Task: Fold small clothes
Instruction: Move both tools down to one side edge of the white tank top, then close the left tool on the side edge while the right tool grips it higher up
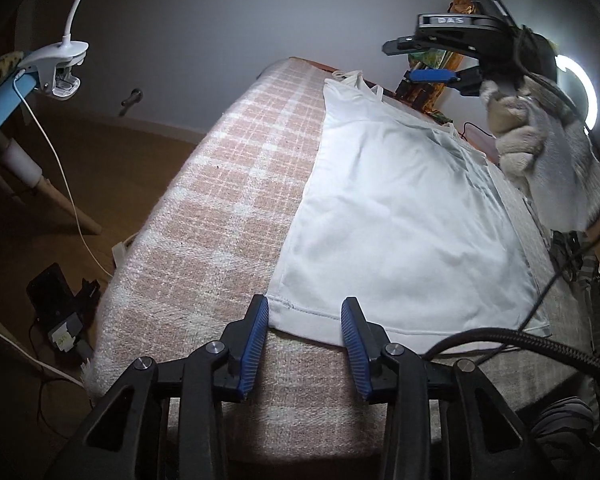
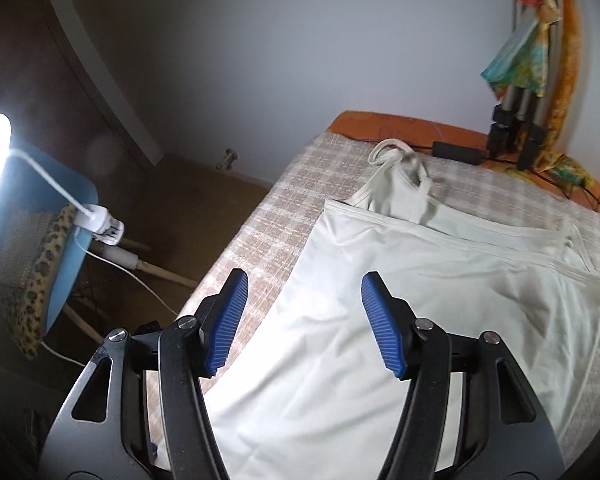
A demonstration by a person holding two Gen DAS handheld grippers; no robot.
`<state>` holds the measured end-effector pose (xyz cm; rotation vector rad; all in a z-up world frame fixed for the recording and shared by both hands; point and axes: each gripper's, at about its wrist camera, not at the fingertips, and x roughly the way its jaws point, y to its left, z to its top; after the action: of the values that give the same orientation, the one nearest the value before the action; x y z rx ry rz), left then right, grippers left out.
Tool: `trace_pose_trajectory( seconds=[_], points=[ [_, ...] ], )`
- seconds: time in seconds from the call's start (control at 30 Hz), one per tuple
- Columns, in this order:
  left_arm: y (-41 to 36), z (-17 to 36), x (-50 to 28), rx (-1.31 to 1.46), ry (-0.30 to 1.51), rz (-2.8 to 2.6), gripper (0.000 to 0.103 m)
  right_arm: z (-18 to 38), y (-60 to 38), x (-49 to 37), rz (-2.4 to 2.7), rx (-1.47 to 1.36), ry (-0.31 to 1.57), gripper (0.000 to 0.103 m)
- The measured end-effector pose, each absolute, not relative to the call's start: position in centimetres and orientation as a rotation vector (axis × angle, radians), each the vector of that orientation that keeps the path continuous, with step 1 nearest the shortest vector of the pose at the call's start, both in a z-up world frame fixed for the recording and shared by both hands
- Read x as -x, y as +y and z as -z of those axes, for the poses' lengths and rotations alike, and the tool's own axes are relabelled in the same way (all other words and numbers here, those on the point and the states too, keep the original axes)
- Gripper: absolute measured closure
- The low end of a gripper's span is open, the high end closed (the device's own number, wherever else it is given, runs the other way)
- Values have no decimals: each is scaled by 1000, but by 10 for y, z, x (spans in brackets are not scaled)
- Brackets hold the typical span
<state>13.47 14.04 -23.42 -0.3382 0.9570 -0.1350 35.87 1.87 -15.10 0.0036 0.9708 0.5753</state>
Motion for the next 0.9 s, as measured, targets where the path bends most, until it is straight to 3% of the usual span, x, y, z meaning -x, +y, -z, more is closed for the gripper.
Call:
trace_pose_trajectory(
  seconds=[0.33, 0.43, 0.57, 0.73, 0.8, 0.9],
  points=[
    [145, 236, -138, 376, 939, 209, 74, 209, 75, -423, -526, 24, 1112, 54],
    [145, 237, -139, 380, 942, 219, 77, 222, 89, -433, -459, 88, 1143, 55],
    [143, 237, -141, 373, 941, 236, 89, 237, 101, -447, -377, 170, 1180, 55],
    [138, 235, -142, 357, 932, 236, 93, 246, 113, -459, -348, 242, 1191, 55],
    [137, 235, -141, 354, 928, 233, 94, 247, 116, -461, -331, 268, 1185, 62],
    [136, 233, -138, 351, 918, 232, 95, 248, 118, -466, -310, 272, 1177, 86]
  ],
)
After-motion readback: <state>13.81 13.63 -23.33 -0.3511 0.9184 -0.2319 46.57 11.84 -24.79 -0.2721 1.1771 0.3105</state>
